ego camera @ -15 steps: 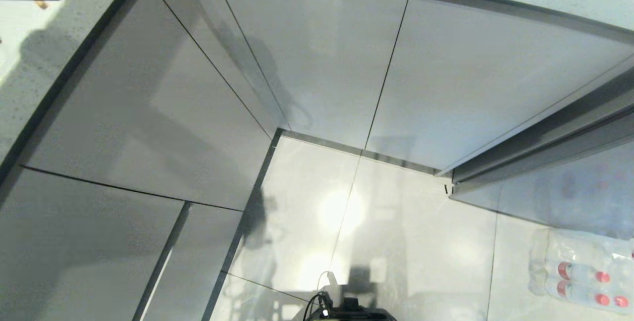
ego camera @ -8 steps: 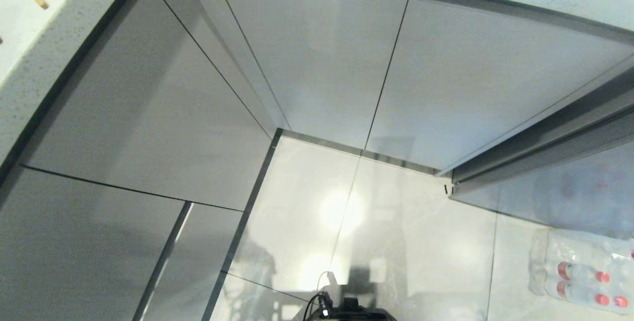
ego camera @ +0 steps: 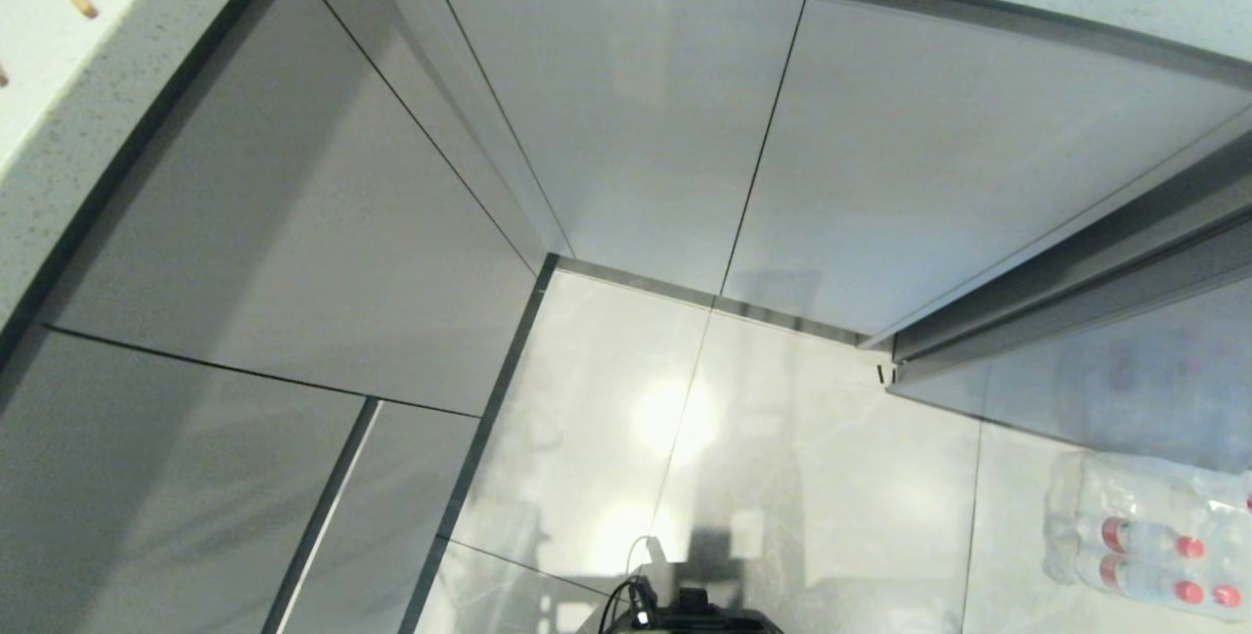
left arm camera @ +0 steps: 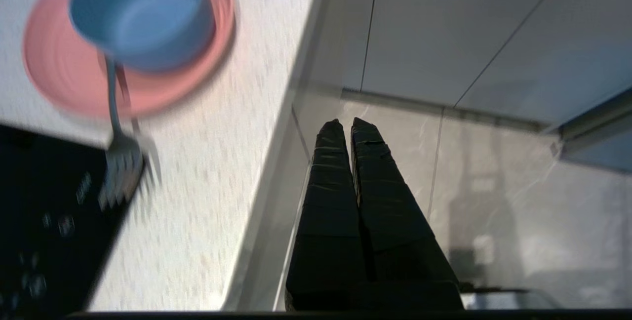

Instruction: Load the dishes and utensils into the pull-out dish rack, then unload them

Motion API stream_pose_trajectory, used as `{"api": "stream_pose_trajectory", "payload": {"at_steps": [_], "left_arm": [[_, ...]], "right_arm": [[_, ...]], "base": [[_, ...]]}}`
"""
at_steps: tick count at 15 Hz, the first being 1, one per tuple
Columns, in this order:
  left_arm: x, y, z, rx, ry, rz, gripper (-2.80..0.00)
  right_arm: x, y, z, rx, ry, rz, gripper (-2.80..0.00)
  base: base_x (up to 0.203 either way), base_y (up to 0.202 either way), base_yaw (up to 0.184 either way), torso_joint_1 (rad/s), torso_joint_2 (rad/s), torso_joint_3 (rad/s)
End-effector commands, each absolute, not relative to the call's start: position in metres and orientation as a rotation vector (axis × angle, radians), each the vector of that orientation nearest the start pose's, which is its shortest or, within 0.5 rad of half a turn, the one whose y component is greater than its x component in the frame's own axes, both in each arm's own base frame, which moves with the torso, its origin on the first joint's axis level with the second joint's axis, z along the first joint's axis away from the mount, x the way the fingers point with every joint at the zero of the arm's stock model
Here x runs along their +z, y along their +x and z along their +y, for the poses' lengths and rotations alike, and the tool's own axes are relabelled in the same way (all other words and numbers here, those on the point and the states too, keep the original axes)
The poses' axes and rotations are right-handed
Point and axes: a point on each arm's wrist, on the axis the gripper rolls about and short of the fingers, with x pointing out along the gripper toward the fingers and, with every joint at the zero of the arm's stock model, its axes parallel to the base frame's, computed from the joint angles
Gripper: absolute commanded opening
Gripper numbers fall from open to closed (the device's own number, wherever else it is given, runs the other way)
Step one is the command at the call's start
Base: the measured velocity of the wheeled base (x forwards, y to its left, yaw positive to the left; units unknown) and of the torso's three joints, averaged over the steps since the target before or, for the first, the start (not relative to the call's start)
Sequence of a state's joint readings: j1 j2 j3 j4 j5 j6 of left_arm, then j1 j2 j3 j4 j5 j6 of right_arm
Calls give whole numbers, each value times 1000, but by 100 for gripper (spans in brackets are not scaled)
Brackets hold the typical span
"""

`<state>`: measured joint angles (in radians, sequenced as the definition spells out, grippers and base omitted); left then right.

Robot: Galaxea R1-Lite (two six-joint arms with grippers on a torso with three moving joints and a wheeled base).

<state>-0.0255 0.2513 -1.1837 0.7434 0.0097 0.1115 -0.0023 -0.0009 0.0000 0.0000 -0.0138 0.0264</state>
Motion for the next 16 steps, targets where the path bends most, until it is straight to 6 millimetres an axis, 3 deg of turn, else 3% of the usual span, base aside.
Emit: {"api": "stream_pose_trajectory", "payload": {"at_steps": [1,5,10,13,16], "left_arm": [[234,-157,1,11,125,-206,-280],[180,-110,0,18,100,-85,-280],[118,-43,1,36,139,-74,-280],[86,-27,1,29,155,-12,-280],[81,-24,0,5,136,-37,-280]], "right_arm": [[75,-23,0,-17,26,0,-280],[75,-23,0,-15,26,0,-280],[75,-23,0,-15,26,0,-280],[75,-23,0,-15,26,0,-280],[75,-23,0,-15,28,0,-280]], "base": [[0,0,0,0,0,0],[0,0,0,0,0,0],[0,0,0,0,0,0],[0,0,0,0,0,0],[0,0,0,0,0,0]]}}
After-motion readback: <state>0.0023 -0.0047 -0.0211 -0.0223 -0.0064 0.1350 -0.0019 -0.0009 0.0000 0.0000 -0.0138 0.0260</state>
